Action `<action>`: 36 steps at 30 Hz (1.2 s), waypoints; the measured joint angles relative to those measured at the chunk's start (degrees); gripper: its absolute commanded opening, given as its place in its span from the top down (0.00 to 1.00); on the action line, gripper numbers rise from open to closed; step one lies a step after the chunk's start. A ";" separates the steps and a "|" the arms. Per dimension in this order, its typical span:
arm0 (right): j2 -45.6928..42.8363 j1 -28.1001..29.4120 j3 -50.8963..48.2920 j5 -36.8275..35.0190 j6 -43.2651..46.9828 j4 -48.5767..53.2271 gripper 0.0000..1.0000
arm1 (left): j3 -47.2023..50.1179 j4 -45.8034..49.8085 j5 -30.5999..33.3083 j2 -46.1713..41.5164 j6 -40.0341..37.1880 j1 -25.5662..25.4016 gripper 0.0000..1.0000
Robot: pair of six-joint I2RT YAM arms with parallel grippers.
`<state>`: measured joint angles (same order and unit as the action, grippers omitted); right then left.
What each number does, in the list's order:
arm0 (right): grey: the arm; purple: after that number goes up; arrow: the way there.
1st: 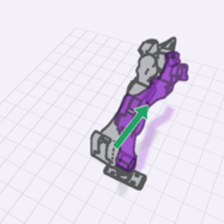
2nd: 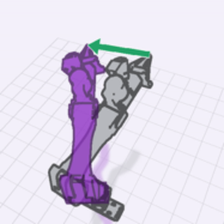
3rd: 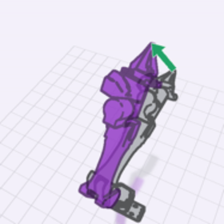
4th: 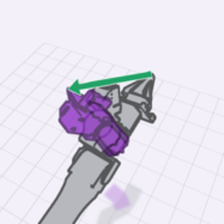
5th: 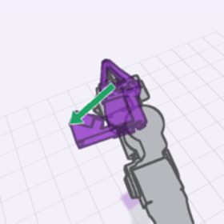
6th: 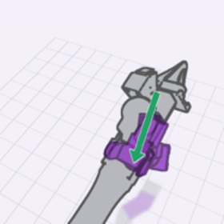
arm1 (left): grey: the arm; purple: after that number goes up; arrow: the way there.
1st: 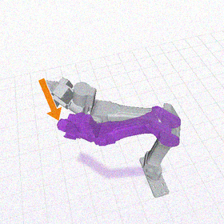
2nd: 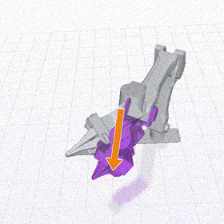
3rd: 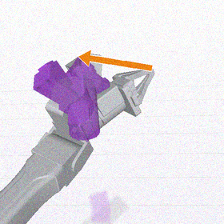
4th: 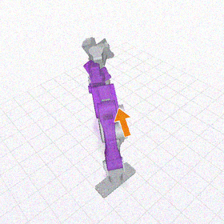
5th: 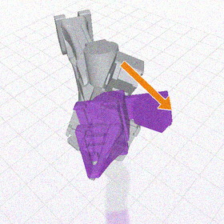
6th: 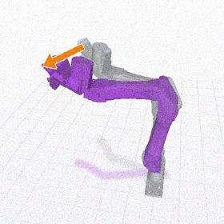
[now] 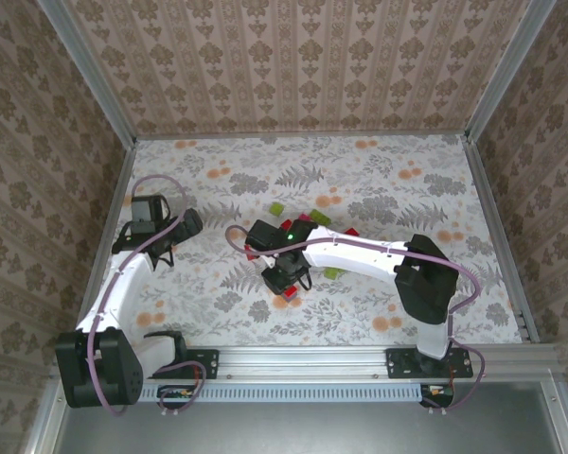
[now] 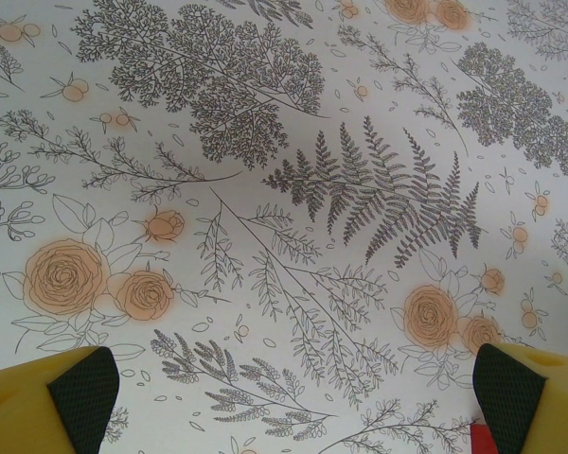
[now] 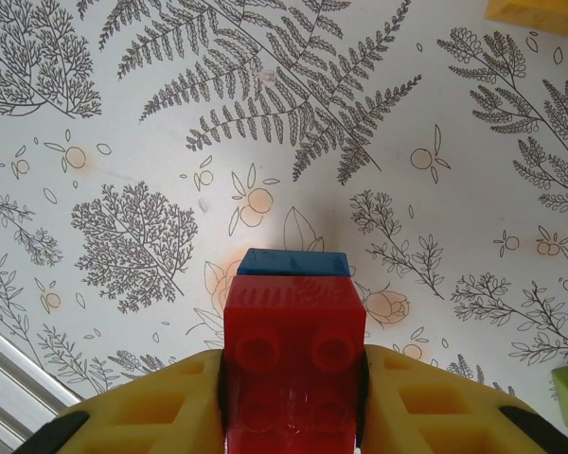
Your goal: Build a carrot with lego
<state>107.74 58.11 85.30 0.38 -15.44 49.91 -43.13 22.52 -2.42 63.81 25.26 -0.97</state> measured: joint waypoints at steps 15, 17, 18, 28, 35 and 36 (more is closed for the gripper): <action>0.74 1.40 0.26 -3.15 -1.25 -0.02 0.65 | 0.00 0.00 -0.02 0.00 0.00 0.00 0.00; 0.74 1.44 0.20 -3.28 -1.27 -0.04 0.66 | 0.00 0.00 -0.02 0.00 0.00 0.00 0.00; 0.74 1.44 0.07 -3.34 -1.29 -0.24 0.66 | 0.00 0.00 -0.02 0.00 0.00 0.00 0.00; -1.46 1.70 -4.55 -3.58 -2.34 -4.76 0.66 | 0.00 0.00 -0.02 0.00 0.00 0.00 0.00; -3.30 1.84 -8.04 -3.63 -2.99 -8.13 0.67 | 0.00 0.00 -0.02 0.00 0.00 0.00 0.00; -3.45 1.84 -8.33 -3.63 -2.99 -8.48 0.67 | 0.00 0.00 -0.02 0.00 0.00 0.00 0.00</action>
<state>104.29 59.94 76.97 -3.25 -18.44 41.43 -43.13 22.52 -2.44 63.81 25.26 -0.97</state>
